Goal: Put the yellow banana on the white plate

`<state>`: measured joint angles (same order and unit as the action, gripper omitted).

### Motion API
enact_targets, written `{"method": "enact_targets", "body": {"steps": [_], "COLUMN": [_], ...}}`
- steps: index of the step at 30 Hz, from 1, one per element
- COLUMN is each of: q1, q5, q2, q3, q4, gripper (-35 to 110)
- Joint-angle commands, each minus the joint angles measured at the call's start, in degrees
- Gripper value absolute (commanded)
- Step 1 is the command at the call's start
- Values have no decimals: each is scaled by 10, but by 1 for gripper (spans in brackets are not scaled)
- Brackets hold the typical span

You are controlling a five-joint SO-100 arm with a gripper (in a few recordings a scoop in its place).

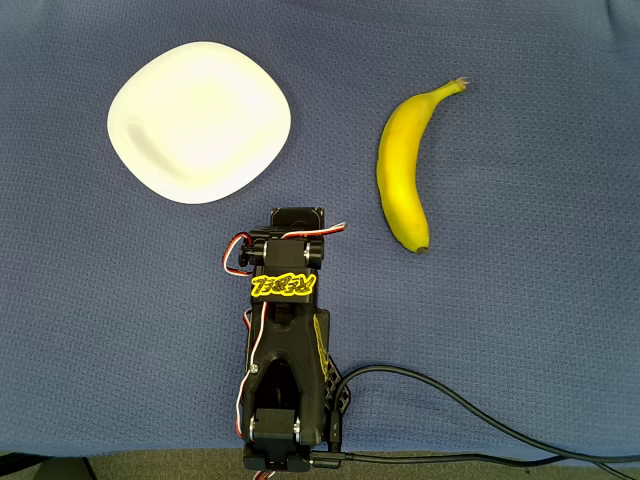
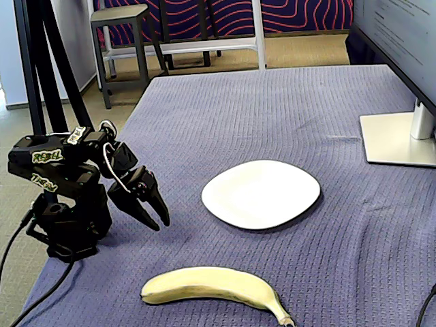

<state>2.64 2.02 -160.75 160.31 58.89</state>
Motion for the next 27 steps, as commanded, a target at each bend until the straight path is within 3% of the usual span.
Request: {"method": "enact_targets", "body": {"steps": [1, 13, 27], "q1": [25, 22, 45], "q5": [41, 42, -58], "q2": [-4, 5, 122], "q3": [18, 18, -103], "q4": [-34, -40, -75], "gripper": [0, 0, 16]}}
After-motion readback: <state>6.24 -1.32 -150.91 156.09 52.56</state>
